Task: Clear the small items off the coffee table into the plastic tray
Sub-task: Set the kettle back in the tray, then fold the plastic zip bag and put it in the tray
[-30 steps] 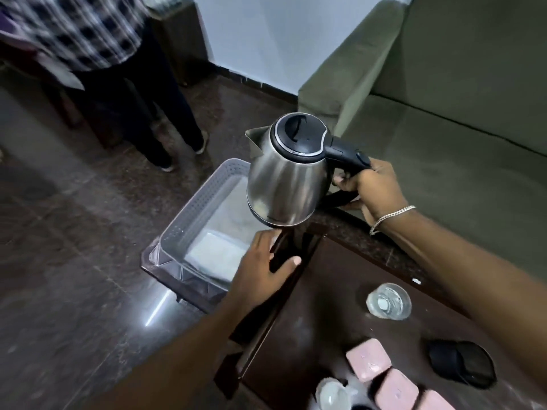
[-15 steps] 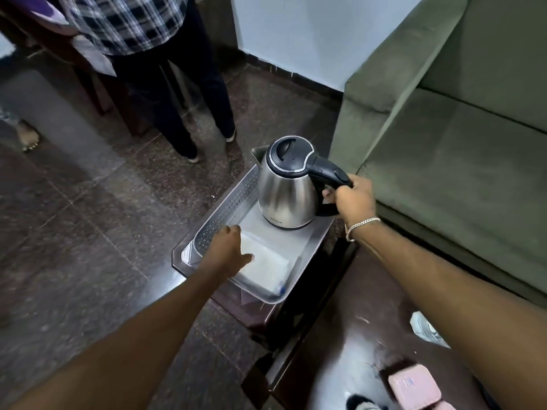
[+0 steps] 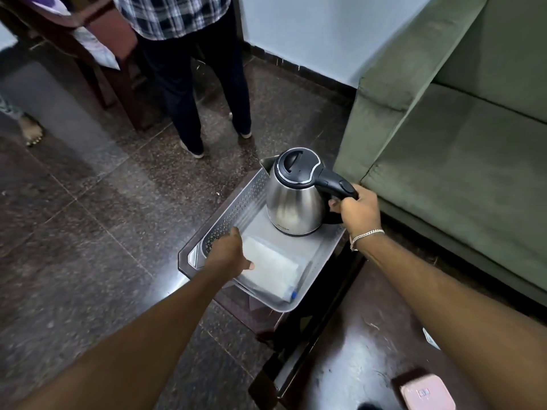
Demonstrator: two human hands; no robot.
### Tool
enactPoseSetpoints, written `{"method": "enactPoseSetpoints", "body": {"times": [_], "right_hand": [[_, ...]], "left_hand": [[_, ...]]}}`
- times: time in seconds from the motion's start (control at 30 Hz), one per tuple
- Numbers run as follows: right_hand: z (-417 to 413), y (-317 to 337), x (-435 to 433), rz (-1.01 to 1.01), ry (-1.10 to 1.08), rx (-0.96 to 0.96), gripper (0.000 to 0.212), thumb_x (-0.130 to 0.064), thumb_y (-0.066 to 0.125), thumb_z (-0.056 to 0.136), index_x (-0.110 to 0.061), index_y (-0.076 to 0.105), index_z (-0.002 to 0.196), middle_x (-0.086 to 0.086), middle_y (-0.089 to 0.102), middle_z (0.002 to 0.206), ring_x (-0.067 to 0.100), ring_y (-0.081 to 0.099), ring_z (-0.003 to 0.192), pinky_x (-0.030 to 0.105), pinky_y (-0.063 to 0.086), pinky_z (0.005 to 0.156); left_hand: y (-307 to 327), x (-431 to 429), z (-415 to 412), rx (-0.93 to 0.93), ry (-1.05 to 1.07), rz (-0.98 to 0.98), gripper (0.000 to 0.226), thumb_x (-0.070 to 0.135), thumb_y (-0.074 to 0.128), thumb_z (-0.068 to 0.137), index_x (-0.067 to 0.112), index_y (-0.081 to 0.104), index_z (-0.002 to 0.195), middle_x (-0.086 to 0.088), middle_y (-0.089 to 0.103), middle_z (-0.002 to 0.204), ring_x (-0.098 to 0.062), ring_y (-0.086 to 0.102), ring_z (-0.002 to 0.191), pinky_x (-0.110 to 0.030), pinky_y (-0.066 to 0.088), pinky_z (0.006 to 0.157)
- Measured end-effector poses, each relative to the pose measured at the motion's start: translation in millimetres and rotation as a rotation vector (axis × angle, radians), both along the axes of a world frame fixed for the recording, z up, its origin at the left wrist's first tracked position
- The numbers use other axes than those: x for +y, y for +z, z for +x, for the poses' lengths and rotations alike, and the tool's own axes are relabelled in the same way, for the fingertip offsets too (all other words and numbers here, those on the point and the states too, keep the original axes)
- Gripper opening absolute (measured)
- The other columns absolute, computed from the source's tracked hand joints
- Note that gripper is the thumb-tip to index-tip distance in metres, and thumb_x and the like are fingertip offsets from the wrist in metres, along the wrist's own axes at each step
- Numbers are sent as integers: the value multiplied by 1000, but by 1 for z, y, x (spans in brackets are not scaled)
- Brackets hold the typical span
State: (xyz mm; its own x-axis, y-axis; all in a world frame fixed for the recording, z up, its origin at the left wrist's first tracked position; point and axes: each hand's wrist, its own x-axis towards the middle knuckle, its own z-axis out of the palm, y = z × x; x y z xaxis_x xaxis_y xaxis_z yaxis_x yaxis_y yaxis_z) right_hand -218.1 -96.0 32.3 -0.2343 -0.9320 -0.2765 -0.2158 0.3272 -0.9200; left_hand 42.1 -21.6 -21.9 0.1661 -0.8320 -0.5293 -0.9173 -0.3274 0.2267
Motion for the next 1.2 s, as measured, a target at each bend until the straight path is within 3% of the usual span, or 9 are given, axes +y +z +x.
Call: {"method": "enactPoseSetpoints", "body": {"times": [0.13, 0.27, 0.43, 0.53, 0.63, 0.73, 0.93, 1.03, 1.2], "right_hand": [[-3, 2, 9, 28, 21, 76, 23, -10, 57, 62, -26, 66, 77, -3, 65, 70, 18, 59, 70, 38, 51, 68], [-3, 8, 32, -15, -11, 257, 52, 2, 58, 70, -16, 54, 120, 12, 53, 116, 24, 51, 95, 30, 42, 95], [0, 12, 76, -68, -111, 330, 66, 1, 56, 72, -18, 42, 134, 15, 46, 121, 35, 51, 101, 44, 43, 100], [-2, 9, 96, -87, -53, 313, 43, -2, 60, 80, -17, 55, 120, 7, 49, 110, 28, 59, 89, 43, 49, 94], [-6, 8, 105, -60, 100, 305, 5, -17, 65, 88, -16, 69, 91, -6, 56, 84, 19, 60, 83, 34, 49, 85], [-17, 14, 107, 64, 192, 250, 46, -50, 59, 89, -8, 58, 72, -10, 48, 59, 16, 52, 67, 30, 40, 63], [-50, 43, 122, 476, 294, -296, 50, -75, 56, 80, -35, 72, 105, -4, 68, 111, 21, 68, 85, 34, 55, 71], [-65, 53, 136, 361, 455, -298, 49, -72, 67, 73, -47, 66, 116, -17, 71, 100, 6, 60, 83, 30, 48, 77], [-111, 69, 161, 305, 501, -429, 47, -44, 76, 83, -27, 66, 126, 0, 69, 98, 8, 62, 88, 22, 48, 68]], "left_hand": [[2, -4, 4, 18, 90, 34, 61, 30, 87, 78, 0, 61, 124, -19, 71, 123, -36, 66, 118, -37, 52, 98], [9, -7, 4, 78, 122, 34, 36, 26, 84, 80, 0, 71, 101, -18, 75, 109, -34, 70, 107, -34, 52, 87], [12, -3, 13, 230, 113, -141, 44, 16, 83, 82, 18, 43, 64, 0, 56, 69, -25, 57, 75, -27, 38, 61], [22, 3, 21, 413, 134, -232, 24, 4, 81, 82, 19, 63, 74, -4, 65, 69, -21, 55, 73, -21, 49, 66], [44, 6, 23, 688, 150, -229, 22, -5, 75, 87, -1, 69, 107, -23, 72, 99, -27, 63, 91, -41, 52, 88], [73, 5, 13, 909, 121, -233, 30, 3, 77, 82, -13, 63, 103, -19, 67, 94, -24, 61, 88, -39, 48, 83], [124, 6, -40, 1180, 85, -108, 19, -3, 75, 80, 14, 69, 86, -7, 65, 83, -16, 60, 78, -26, 51, 76], [131, 9, -80, 1277, 42, -47, 25, -18, 66, 84, 6, 66, 89, -6, 68, 95, -14, 65, 86, -24, 55, 82], [132, 23, -158, 1391, -5, 9, 23, -17, 60, 85, 4, 63, 92, -8, 67, 99, -17, 69, 85, -25, 57, 77]]}}
